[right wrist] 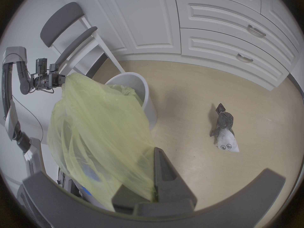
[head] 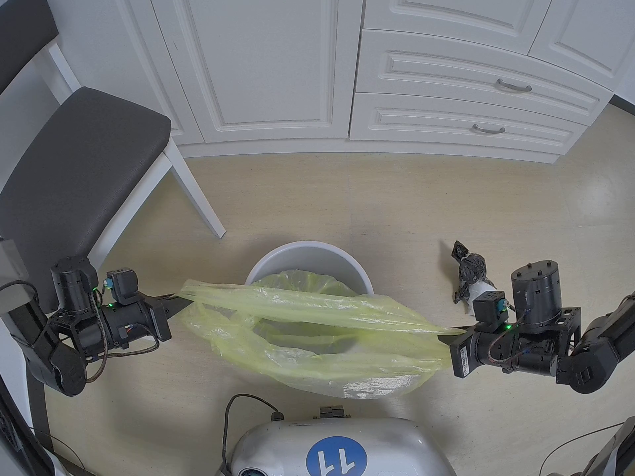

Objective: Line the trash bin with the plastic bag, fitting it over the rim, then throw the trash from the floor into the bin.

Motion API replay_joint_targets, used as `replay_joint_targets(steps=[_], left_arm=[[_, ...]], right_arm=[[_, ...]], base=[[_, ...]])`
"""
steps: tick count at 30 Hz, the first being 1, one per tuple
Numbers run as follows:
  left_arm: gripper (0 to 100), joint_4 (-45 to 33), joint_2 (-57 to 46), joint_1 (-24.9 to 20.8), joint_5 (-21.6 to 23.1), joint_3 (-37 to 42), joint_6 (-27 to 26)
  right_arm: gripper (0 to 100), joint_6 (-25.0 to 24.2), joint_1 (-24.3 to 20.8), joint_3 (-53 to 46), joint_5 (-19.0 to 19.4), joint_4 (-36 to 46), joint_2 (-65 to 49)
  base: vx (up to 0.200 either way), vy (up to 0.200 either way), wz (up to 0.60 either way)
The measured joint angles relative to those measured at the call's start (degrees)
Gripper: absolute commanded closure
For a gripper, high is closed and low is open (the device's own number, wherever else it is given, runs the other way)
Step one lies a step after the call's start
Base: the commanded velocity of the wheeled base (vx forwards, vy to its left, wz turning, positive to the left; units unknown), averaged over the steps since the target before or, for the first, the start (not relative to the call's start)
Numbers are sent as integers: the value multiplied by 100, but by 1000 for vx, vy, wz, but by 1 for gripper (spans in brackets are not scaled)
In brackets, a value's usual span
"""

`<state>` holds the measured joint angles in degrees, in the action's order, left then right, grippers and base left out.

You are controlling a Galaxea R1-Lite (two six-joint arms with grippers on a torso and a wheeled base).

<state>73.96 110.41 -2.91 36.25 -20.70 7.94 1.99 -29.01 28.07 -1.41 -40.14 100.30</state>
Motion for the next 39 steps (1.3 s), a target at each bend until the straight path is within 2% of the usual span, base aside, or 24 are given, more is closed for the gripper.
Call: replay_joint_targets(steps=[12,16,23,29,39], left_arm=[[100,-301,-286,140,20,33,-154],[100,-307,-217,160,20,41,-296],[100,-272,315,140,66,-29,-463],[100,-176,773,171,280,-187,-474],[100,-189,946,312,299,-366,-406]], right_arm=[[100,450,-102,-308,7,7,-249],[100,466,-128,-339,5,-9,-182],[100,325,-128,-156,-11,-79,282],[100,26,-85,124,-26,-99,730],[100,-65,-69,133,-82,-313,752]], base=[[0,0,0],[0,0,0],[0,0,0],[0,0,0],[0,0,0]])
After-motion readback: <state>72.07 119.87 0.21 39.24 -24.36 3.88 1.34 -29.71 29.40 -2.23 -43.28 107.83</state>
